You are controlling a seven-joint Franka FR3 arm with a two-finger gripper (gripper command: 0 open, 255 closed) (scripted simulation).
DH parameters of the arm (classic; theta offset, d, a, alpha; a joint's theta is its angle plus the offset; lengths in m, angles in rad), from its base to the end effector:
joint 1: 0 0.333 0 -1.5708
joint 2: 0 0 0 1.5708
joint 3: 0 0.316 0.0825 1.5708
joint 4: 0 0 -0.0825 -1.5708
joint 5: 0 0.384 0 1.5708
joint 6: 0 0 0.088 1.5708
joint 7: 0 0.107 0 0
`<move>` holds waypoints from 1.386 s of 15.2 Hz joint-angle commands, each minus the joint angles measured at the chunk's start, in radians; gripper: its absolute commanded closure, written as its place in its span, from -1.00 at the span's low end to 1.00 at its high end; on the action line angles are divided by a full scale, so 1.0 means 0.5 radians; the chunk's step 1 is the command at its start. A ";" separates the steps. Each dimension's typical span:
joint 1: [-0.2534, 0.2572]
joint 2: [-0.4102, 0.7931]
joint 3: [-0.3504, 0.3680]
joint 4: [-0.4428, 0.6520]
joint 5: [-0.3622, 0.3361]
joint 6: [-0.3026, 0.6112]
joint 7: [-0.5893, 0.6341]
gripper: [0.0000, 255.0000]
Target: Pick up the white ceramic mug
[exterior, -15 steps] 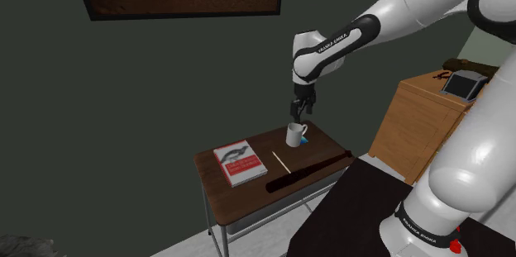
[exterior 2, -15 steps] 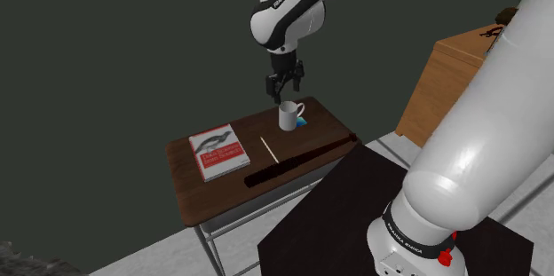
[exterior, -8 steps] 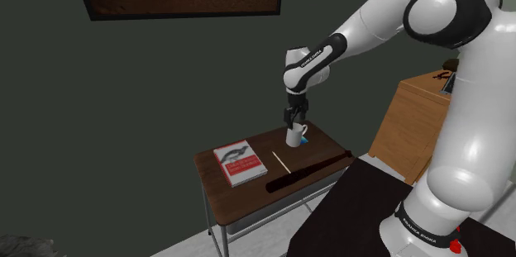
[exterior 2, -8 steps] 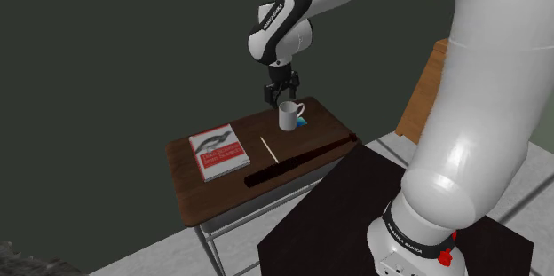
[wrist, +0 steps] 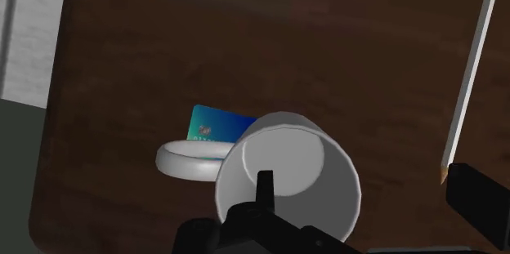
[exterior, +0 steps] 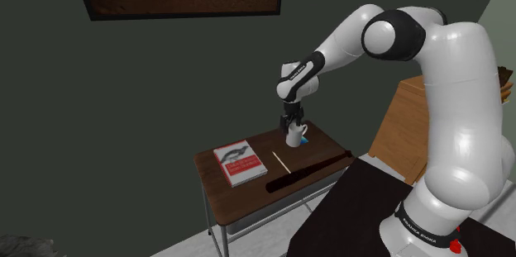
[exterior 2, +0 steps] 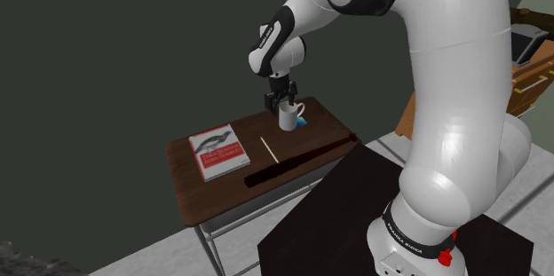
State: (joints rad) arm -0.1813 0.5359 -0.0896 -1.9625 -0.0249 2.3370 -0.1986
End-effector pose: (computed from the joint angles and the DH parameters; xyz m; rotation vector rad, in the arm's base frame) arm 0.5768 -0.1598 0.1863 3.1053 -0.0695 -0.2646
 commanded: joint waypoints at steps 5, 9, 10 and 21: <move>-0.007 0.153 0.008 0.044 0.010 0.110 0.002 -1.00; -0.006 0.165 0.009 0.045 0.011 0.120 0.004 1.00; -0.006 0.165 0.009 0.045 0.011 0.120 0.005 1.00; -0.005 0.099 0.005 0.032 0.007 0.067 0.002 1.00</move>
State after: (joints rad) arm -0.1820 0.5954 -0.0860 -1.9464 -0.0207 2.3802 -0.1950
